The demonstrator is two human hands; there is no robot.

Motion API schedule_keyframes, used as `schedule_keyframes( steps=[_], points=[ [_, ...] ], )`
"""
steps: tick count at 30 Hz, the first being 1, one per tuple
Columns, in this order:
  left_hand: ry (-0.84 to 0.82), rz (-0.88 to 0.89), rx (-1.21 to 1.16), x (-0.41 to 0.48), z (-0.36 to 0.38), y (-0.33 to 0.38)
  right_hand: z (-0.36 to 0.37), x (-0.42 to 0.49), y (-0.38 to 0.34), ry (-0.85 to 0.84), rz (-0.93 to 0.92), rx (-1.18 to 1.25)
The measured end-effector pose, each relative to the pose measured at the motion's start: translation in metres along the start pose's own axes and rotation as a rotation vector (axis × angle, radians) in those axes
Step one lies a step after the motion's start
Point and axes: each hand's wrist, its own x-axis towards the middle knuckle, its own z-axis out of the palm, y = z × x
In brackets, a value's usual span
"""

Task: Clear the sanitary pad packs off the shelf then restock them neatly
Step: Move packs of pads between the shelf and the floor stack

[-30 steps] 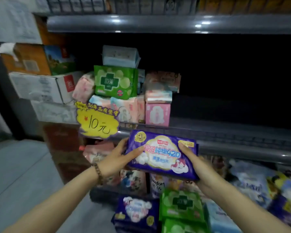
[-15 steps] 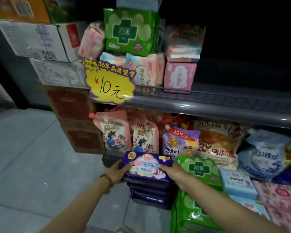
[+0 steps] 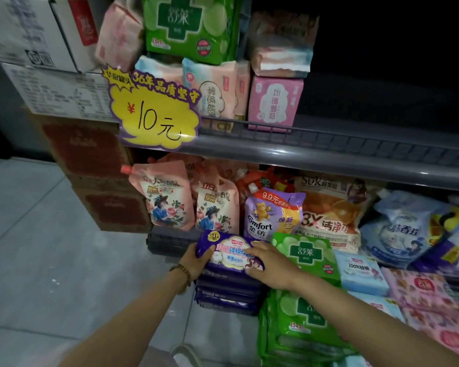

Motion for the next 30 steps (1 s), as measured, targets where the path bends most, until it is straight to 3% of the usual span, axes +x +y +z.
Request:
schedule_keyframes(
  steps=[5, 9, 16, 21, 23, 26, 30],
  points=[
    [0.048, -0.008, 0.051, -0.012, -0.005, 0.009, 0.004, -0.005, 0.002, -0.012, -0.016, 0.016],
    [0.107, 0.178, 0.111, -0.037, -0.024, 0.043, -0.029, -0.014, -0.005, 0.049, -0.069, 0.105],
    [0.220, 0.731, 0.132, -0.109, -0.053, 0.198, -0.176, -0.037, -0.048, 0.537, -0.331, 0.453],
    [0.189, 0.892, 0.210, -0.120, -0.034, 0.288, -0.265, -0.022, -0.068, 0.780, -0.220, 0.720],
    [0.175, 0.877, 0.205, -0.115, -0.018, 0.312, -0.289, -0.006, -0.068, 0.786, -0.125, 0.853],
    [0.208, 0.848, 0.192, -0.096, 0.001, 0.336, -0.310, 0.018, -0.070, 0.662, 0.007, 1.022],
    [0.266, 0.747, 0.335, -0.068, 0.015, 0.350, -0.322, 0.042, -0.075, 0.554, -0.023, 1.146]
  ],
)
